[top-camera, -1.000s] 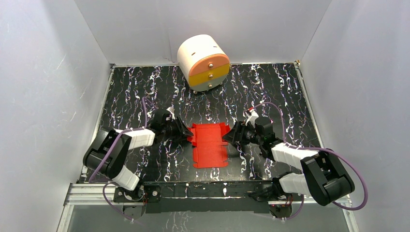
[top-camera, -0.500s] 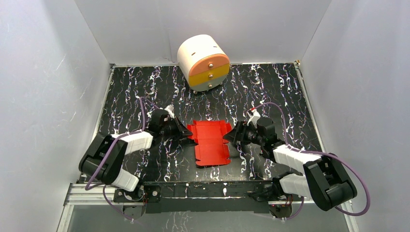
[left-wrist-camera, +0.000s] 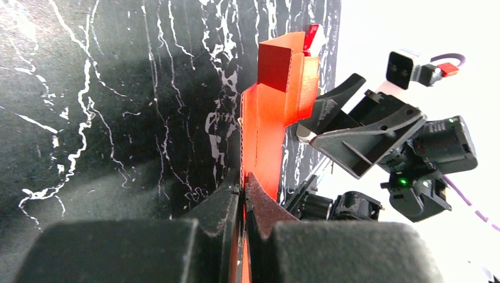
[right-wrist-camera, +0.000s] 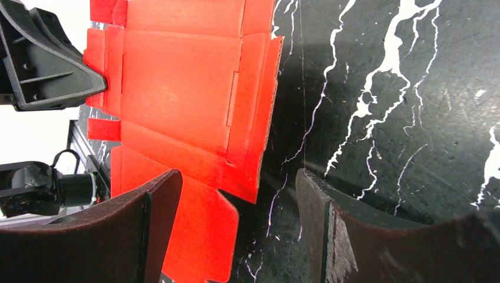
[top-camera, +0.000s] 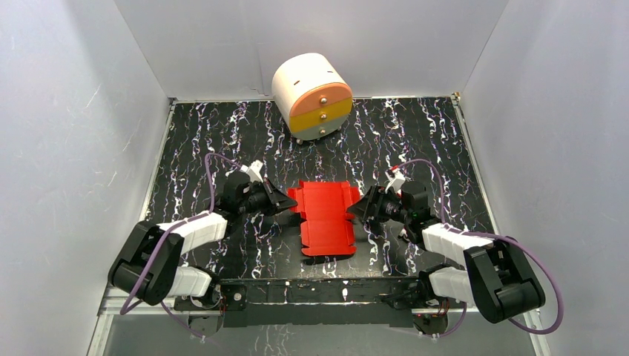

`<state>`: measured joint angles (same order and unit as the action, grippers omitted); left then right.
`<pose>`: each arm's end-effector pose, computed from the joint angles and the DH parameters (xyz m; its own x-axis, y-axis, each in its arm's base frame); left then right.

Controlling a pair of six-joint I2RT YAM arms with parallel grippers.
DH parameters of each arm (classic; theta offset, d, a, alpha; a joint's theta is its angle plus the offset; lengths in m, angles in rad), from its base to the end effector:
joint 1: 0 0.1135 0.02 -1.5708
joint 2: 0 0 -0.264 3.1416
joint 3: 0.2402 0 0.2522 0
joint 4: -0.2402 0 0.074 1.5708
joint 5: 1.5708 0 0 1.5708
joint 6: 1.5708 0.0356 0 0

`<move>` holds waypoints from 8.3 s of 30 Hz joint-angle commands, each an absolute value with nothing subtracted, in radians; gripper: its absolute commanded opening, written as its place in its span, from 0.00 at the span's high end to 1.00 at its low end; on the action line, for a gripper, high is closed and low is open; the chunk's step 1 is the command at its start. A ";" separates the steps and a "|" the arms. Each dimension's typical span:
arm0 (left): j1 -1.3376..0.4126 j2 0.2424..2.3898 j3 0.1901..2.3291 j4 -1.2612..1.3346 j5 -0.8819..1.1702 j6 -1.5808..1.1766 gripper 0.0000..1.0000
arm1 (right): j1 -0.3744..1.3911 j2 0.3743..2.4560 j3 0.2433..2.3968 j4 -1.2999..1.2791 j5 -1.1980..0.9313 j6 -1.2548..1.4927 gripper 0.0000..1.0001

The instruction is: Fold the paper box

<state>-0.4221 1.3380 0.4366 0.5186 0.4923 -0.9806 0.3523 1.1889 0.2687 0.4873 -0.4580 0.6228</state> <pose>0.2265 -0.1202 0.1762 -0.8219 -0.4335 -0.3696 0.1404 0.4746 -0.8689 0.1953 0.0886 0.1555 -0.7201 0.2927 -0.6291 -0.3277 0.6557 0.6802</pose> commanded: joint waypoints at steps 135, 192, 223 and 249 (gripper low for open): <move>-0.408 1.619 0.986 -0.230 0.318 -0.583 0.59 | 0.555 1.401 0.863 0.004 -0.262 0.152 0.21; -0.408 1.495 1.053 -0.259 0.447 -0.222 0.94 | 0.439 1.893 1.279 -0.259 -1.010 -0.267 0.91; -0.558 1.344 0.659 0.198 0.389 -0.822 0.58 | 0.646 1.694 1.094 -0.111 -0.356 -0.316 1.00; -0.569 1.334 0.427 0.401 0.341 -0.936 0.71 | 0.817 1.671 1.079 -0.060 0.046 -0.459 1.00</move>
